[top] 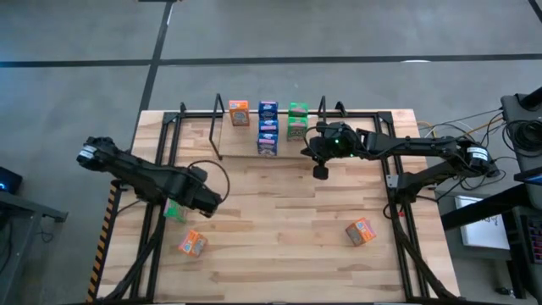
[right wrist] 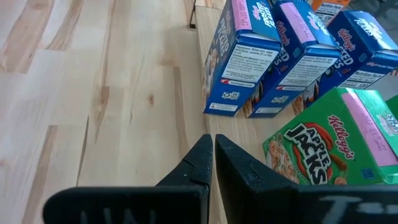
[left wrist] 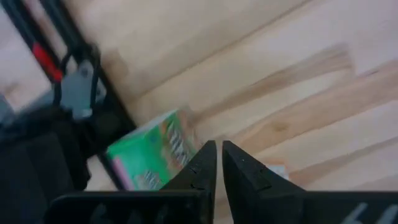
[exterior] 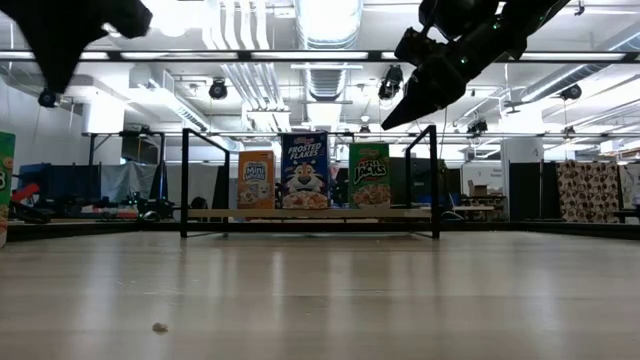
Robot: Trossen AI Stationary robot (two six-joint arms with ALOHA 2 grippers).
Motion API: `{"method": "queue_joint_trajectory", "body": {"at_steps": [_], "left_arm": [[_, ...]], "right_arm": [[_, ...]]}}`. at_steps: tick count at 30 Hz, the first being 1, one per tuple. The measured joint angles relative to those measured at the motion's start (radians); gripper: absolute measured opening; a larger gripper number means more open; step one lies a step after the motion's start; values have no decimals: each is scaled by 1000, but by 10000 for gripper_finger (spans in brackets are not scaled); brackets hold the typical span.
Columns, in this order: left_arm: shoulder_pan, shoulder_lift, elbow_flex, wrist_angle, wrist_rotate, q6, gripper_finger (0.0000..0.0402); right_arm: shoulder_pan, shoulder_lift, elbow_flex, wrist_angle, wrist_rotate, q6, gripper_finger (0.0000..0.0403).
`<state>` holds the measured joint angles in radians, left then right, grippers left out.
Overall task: Stack cereal on shelf
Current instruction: Put the green cereal box aligned with the green cereal box on the shelf
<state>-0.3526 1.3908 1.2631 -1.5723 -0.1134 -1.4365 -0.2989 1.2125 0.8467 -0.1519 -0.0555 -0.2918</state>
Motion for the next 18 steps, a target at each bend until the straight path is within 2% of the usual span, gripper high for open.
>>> {"method": "queue_joint_trajectory", "body": {"at_steps": [8,18], "left_arm": [[-34,-155,-152,2,77,-175,88],[-38,-246,-198,3,80,-238,212]], "right_arm": [[0,0,0,1,0,-8,9],[0,0,0,2,0,-8,9]]}}
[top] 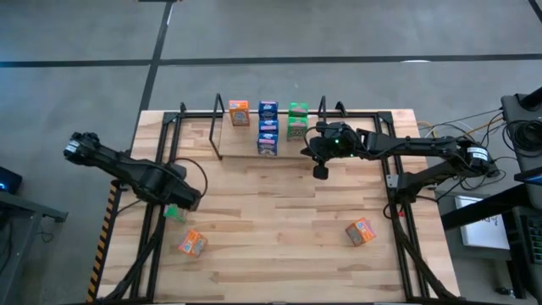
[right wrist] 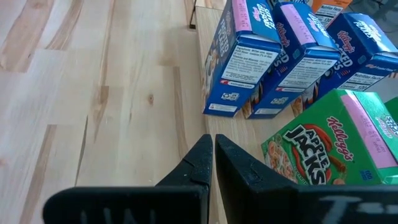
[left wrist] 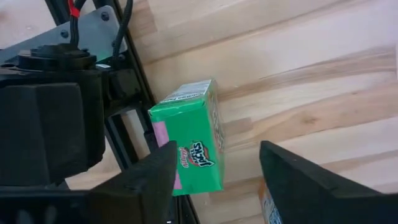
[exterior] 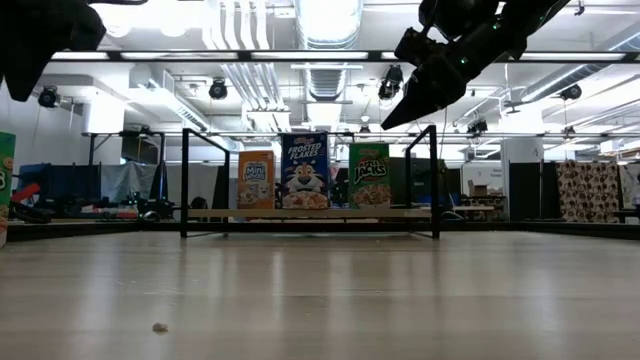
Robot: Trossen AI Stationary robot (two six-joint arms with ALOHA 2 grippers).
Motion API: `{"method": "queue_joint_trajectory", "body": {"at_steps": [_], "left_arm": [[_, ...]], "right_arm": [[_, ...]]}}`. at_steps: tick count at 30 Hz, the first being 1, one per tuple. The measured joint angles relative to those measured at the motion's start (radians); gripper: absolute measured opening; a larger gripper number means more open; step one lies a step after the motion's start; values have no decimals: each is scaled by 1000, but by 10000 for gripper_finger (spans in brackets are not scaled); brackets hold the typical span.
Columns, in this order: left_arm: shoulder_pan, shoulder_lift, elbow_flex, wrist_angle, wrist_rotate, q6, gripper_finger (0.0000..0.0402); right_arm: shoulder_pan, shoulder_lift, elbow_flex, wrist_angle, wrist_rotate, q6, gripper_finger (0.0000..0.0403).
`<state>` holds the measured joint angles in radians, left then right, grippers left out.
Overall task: Stack cereal on shelf
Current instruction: Put the green cereal box aligned with the green cereal box on the shelf
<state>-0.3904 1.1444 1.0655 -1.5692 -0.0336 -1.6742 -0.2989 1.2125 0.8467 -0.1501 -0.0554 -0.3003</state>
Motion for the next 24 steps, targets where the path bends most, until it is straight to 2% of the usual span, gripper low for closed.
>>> {"method": "queue_joint_trajectory", "body": {"at_steps": [5,12,24], "left_arm": [[0,14,-21,-1,-4,-16,237],[-2,54,-91,-1,33,-20,239],[-9,72,-94,6,20,-20,239]], "right_arm": [[0,0,0,-1,0,1,9],[0,0,0,-2,0,1,9],[0,0,0,-4,0,1,9]]}}
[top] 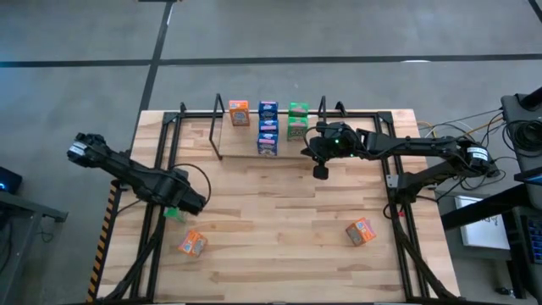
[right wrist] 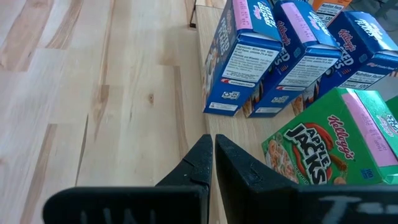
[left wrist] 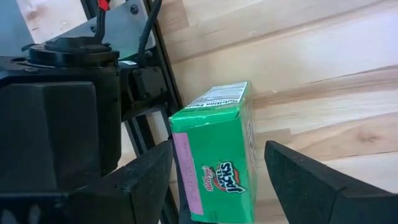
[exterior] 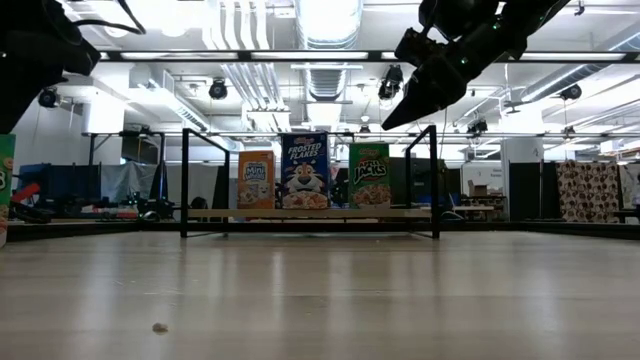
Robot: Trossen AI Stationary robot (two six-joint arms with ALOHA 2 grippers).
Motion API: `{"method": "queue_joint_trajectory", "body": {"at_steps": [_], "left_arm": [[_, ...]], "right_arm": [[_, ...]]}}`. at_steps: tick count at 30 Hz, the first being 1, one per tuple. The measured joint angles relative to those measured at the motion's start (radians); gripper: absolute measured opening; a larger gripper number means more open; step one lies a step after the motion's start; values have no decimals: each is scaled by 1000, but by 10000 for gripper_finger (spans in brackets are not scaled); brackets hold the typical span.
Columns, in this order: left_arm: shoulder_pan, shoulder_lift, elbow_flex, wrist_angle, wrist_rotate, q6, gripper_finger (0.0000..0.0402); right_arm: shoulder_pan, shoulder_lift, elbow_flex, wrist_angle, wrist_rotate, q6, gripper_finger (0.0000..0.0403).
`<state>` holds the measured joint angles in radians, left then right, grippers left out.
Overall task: Stack cereal on shelf
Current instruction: Put the green cereal box aligned with the green cereal box on the shelf
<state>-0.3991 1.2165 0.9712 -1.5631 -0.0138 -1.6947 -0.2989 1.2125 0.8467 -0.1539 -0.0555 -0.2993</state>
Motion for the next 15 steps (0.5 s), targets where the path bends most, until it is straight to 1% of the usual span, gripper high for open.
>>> {"method": "queue_joint_trajectory", "body": {"at_steps": [8,15], "left_arm": [[-16,2,-40,12,0,-19,237],[-17,2,-65,68,5,-20,233]], "right_arm": [[0,0,0,-19,0,0,9],[0,0,0,-20,0,0,9]]}}
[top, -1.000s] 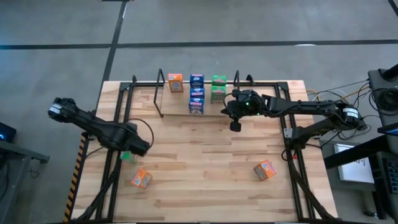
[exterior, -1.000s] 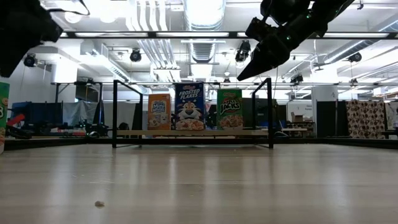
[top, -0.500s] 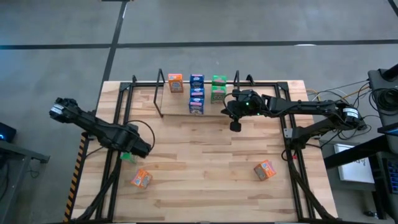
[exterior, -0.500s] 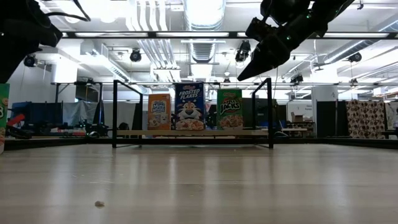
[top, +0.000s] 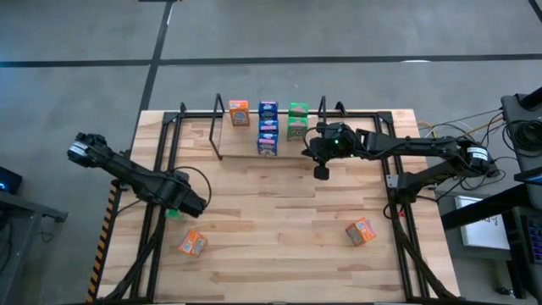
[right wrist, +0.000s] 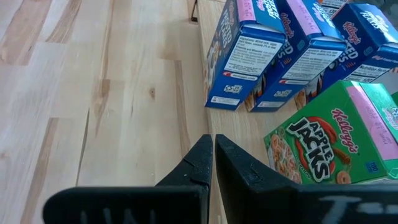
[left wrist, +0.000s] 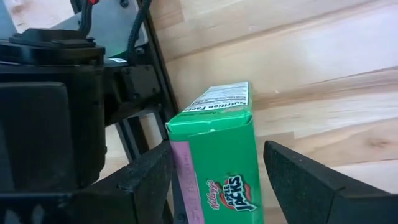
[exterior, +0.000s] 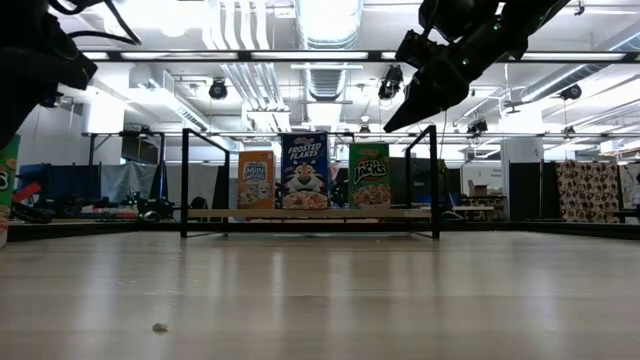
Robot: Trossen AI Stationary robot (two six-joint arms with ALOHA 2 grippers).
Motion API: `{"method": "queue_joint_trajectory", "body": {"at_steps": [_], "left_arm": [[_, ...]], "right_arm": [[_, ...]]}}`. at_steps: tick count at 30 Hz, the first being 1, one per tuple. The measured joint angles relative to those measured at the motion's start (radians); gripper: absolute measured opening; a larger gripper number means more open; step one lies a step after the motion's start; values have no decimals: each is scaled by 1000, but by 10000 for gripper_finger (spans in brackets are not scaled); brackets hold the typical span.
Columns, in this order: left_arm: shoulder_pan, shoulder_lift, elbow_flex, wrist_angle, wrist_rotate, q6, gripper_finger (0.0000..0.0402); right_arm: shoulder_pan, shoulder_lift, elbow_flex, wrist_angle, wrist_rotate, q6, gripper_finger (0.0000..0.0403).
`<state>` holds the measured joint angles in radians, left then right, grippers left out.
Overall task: Stack cereal on shelf
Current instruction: Put the green cereal box aligned with the green cereal box on the shelf
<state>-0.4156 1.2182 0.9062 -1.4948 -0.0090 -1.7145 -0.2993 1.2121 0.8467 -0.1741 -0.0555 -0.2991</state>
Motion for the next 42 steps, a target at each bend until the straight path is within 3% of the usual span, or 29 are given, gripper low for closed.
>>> {"method": "queue_joint_trajectory", "body": {"at_steps": [28,37,42], "left_arm": [[0,2,1,91,2,43,228],[0,2,10,101,2,42,148],[0,2,43,100,1,65,129]], "right_arm": [[0,0,0,-2,0,2,9],[0,0,0,-2,0,3,9],[0,0,0,-7,0,3,9]]}}
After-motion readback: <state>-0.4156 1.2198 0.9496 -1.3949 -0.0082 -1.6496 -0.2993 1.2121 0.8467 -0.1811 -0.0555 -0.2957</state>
